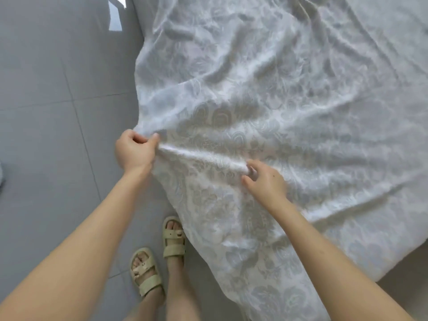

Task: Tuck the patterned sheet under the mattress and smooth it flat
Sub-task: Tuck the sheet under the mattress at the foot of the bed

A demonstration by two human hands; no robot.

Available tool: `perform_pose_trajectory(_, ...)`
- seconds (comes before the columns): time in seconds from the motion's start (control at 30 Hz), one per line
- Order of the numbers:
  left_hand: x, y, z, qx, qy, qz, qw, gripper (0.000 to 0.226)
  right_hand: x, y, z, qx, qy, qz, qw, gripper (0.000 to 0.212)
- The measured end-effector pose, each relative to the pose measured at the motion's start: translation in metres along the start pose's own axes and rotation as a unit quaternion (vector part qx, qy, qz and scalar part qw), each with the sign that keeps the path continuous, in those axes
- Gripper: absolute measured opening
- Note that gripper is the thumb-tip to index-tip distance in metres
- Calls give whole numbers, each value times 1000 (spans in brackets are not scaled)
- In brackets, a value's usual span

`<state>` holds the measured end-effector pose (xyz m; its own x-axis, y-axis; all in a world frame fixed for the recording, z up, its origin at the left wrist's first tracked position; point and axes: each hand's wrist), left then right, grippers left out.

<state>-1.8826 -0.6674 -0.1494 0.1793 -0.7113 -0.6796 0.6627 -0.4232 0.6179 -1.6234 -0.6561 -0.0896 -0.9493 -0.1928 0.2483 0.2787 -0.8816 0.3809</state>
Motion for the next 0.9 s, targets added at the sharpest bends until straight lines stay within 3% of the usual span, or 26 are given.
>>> perform_pose_trajectory(0.1,-23,-23,0,17,-41,47,998,22,8,-10,10,-67,-19,14,997,36)
perform_pose_trajectory(0.23,-36,-44,-22,100,-119,98,983,61,22,-39,23,-136,-48,53,988,33)
perform_pose_trajectory(0.4,-55,-68,-75,249,-79,276,925,101,30,-95,29,-81,-26,71,994,57)
perform_pose_trajectory(0.47,-60,-79,-94,291,-44,311,904,96,30,-120,28,-33,-1,76,997,74)
perform_pose_trajectory(0.5,-62,-82,-101,308,-28,310,899,81,30,-132,28,3,12,74,997,83)
perform_pose_trajectory(0.6,-62,-82,-109,274,-20,243,930,29,30,-157,18,124,80,75,986,98)
perform_pose_trajectory(0.7,-76,-78,-84,224,-38,120,966,34,33,-157,8,143,126,64,980,95)
perform_pose_trajectory(0.83,-127,-73,-22,38,63,-61,995,31,41,-131,15,-12,-5,79,997,69)
perform_pose_trajectory(0.9,-130,-79,-12,-16,-4,-99,995,34,43,-119,21,-80,-54,86,992,58)
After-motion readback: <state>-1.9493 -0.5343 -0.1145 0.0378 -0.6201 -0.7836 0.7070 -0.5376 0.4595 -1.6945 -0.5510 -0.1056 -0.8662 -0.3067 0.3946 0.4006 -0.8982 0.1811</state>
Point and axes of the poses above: each hand's wrist, its own y-axis away from the middle knuckle, its own z-axis out of the back of the hand, x = y × z, and after that the axes turned 14 degrees about z, right-handed
